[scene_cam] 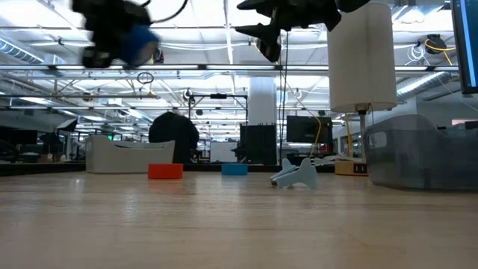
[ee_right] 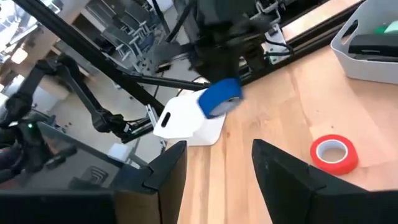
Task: Pick and place Stapler, Stapler remover, tape
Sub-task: Put the blue tape into the white bin
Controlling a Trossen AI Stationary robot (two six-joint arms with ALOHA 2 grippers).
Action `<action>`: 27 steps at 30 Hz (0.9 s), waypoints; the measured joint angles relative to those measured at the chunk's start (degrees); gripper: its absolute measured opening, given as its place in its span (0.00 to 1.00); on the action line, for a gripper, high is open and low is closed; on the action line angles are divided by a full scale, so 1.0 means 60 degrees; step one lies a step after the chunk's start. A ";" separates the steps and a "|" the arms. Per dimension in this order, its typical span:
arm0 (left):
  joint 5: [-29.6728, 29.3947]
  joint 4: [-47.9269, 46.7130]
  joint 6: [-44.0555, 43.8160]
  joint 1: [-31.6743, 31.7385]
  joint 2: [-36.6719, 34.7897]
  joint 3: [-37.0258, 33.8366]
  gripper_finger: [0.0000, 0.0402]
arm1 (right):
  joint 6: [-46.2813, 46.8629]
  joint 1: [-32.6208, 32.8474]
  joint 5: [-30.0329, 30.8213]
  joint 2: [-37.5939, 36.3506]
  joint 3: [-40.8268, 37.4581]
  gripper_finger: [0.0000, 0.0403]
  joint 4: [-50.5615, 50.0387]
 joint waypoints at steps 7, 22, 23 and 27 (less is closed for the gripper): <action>0.1264 -0.4416 -0.4149 -0.1852 0.0180 -0.0014 0.10 | -0.0571 0.0000 0.0001 0.0000 0.0000 0.43 0.0056; 0.2825 -0.4313 -0.8412 -0.5588 0.0262 -0.0846 0.09 | -0.0911 -0.0140 0.0004 0.0000 0.0000 0.44 0.0066; 0.2705 -0.4281 -0.8658 -0.5802 0.0260 -0.0944 0.09 | -0.0957 -0.0177 0.0004 0.0000 0.0000 0.44 0.0064; 0.2593 -0.3587 -0.9856 -0.6328 0.0262 -0.1576 0.13 | -0.1110 -0.0322 0.0018 0.0000 0.0000 0.43 0.0073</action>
